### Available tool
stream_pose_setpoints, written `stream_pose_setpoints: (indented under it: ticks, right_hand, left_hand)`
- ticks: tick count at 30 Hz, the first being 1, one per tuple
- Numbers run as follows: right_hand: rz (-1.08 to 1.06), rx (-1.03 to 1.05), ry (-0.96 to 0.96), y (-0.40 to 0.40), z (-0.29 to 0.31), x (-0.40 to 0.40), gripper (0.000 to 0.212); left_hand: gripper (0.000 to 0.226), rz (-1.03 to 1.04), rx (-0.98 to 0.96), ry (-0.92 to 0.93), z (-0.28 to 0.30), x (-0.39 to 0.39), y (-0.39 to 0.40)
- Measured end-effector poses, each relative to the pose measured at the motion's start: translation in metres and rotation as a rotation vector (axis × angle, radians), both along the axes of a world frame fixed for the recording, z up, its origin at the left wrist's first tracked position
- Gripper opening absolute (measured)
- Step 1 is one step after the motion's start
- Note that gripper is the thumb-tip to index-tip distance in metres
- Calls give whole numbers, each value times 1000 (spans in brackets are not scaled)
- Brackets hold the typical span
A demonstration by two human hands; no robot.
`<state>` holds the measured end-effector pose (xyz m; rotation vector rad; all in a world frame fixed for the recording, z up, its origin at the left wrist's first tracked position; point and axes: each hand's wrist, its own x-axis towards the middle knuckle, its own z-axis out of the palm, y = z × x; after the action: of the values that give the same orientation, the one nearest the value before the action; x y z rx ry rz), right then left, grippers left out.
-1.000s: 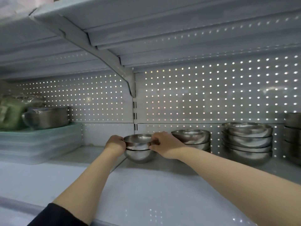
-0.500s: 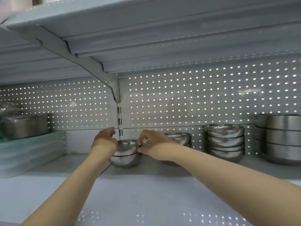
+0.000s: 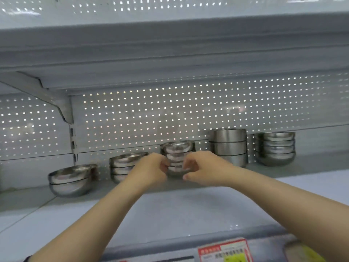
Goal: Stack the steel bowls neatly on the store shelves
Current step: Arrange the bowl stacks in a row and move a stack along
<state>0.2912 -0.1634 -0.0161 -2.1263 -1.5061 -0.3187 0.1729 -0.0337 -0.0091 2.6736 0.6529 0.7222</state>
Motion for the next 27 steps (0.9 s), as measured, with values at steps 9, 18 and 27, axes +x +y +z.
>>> stream_pose_setpoints:
  ticks: [9, 18, 27]
  right_hand:
    - [-164, -3, 85, -166, -7, 101, 27]
    - [-296, -28, 72, -328, -8, 202, 23]
    - [-499, -53, 49, -492, 6, 295, 23]
  left_hand:
    - [39, -99, 21, 48, -4, 110, -153]
    - [39, -102, 159, 129, -6, 224, -316]
    - [44, -258, 270, 166, 11, 356, -477]
